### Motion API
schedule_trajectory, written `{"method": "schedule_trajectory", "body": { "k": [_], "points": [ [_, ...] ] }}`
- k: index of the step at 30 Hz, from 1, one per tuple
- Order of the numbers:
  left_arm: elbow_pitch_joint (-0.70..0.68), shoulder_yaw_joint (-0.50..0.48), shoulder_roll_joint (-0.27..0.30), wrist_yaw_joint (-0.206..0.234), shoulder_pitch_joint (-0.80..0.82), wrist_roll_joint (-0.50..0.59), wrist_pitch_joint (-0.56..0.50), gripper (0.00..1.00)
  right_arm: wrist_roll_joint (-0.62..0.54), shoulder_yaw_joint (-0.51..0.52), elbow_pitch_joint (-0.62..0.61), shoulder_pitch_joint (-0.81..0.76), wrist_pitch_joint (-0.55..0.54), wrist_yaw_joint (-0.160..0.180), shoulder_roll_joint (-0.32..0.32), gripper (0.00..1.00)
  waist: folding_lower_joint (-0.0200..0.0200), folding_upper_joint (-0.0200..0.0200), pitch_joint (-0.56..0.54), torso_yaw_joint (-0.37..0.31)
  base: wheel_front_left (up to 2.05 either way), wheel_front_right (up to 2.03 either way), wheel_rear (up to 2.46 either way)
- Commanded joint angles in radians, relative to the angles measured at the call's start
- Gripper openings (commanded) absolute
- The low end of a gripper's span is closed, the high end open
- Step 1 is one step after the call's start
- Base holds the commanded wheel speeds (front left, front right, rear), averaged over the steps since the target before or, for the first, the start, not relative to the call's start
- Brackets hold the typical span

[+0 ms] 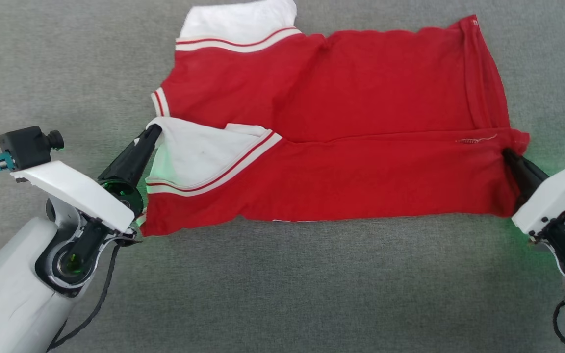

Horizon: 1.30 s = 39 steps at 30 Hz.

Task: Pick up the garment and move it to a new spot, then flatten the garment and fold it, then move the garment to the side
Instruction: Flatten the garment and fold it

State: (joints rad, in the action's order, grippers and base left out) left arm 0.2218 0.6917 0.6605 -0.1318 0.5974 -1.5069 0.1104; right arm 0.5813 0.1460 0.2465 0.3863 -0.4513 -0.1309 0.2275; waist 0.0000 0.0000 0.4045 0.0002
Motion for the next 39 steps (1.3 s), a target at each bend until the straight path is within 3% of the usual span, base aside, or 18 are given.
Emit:
{"method": "schedule_trajectory", "body": {
  "k": [1,2,3,4,5,9,15,19,23,27,37,38,39],
  "points": [
    [0.017,0.009,0.001,0.003,0.019,0.006,0.006,0.0,0.005,-0.012,0.017,0.016,0.016,0.0,0.007,0.0,0.0,0.0,0.011,-0.009,0.0,0.0,0.0],
    [0.028,0.017,0.001,0.003,0.026,0.014,0.007,0.0,0.007,-0.021,0.03,0.022,0.027,0.0,0.012,0.0,0.0,0.0,0.012,-0.01,0.0,0.0,0.0],
    [0.039,0.027,0.002,0.003,0.035,0.023,0.014,0.0,0.007,-0.029,0.042,0.027,0.039,0.0,0.016,0.1,0.0,0.0,0.012,-0.01,0.0,0.0,0.0],
    [0.048,0.038,0.007,0.003,0.045,0.044,0.023,0.4,0.003,-0.039,0.051,0.031,0.055,0.0,0.022,0.47,0.0,0.0,0.011,-0.01,0.0,0.0,0.0],
    [0.057,0.051,0.01,0.003,0.051,0.058,0.035,1.0,0.001,-0.047,0.06,0.033,0.071,0.0,0.026,1.0,0.0,0.0,0.006,-0.009,0.0,0.0,0.0],
    [0.083,0.117,0.045,0.003,0.084,0.125,0.065,1.0,0.001,-0.076,0.072,0.033,0.115,0.0,0.046,1.0,0.0,0.0,-0.024,-0.004,0.0,0.0,0.0],
    [0.071,0.249,0.152,0.003,0.149,0.256,0.075,1.0,0.01,-0.081,0.033,-0.013,0.153,0.0,0.067,1.0,0.0,0.0,-0.089,0.01,0.0,0.0,0.0],
    [0.046,0.346,0.222,0.003,0.183,0.315,-0.024,1.0,0.011,-0.061,-0.01,-0.061,0.15,0.0,0.075,1.0,0.0,0.0,-0.126,0.018,0.0,0.0,0.0],
    [0.009,0.439,0.262,0.003,0.19,0.291,-0.219,1.0,0.003,-0.037,-0.057,-0.1,0.136,0.0,0.066,1.0,0.0,0.0,-0.142,0.017,0.0,0.0,0.0],
    [0.006,0.471,0.272,0.003,0.182,0.219,-0.344,1.0,-0.004,-0.029,-0.088,-0.122,0.124,0.0,0.049,1.0,0.0,0.0,-0.142,0.003,0.0,0.0,0.0],
    [0.144,0.488,0.208,0.003,0.186,0.118,-0.468,1.0,-0.009,-0.031,-0.133,-0.117,0.101,0.0,0.017,1.0,0.0,0.0,-0.104,-0.066,0.0,0.0,0.0],
    [0.153,0.488,0.195,0.003,0.181,0.101,-0.472,0.83,-0.009,-0.03,-0.133,-0.117,0.102,0.0,0.017,1.0,0.0,0.0,-0.101,-0.071,0.0,0.0,0.0],
    [0.157,0.487,0.184,0.003,0.174,0.084,-0.478,0.51,-0.009,-0.031,-0.133,-0.118,0.102,0.0,0.016,1.0,0.0,0.0,-0.099,-0.076,0.0,0.0,0.0]
  ]
}}
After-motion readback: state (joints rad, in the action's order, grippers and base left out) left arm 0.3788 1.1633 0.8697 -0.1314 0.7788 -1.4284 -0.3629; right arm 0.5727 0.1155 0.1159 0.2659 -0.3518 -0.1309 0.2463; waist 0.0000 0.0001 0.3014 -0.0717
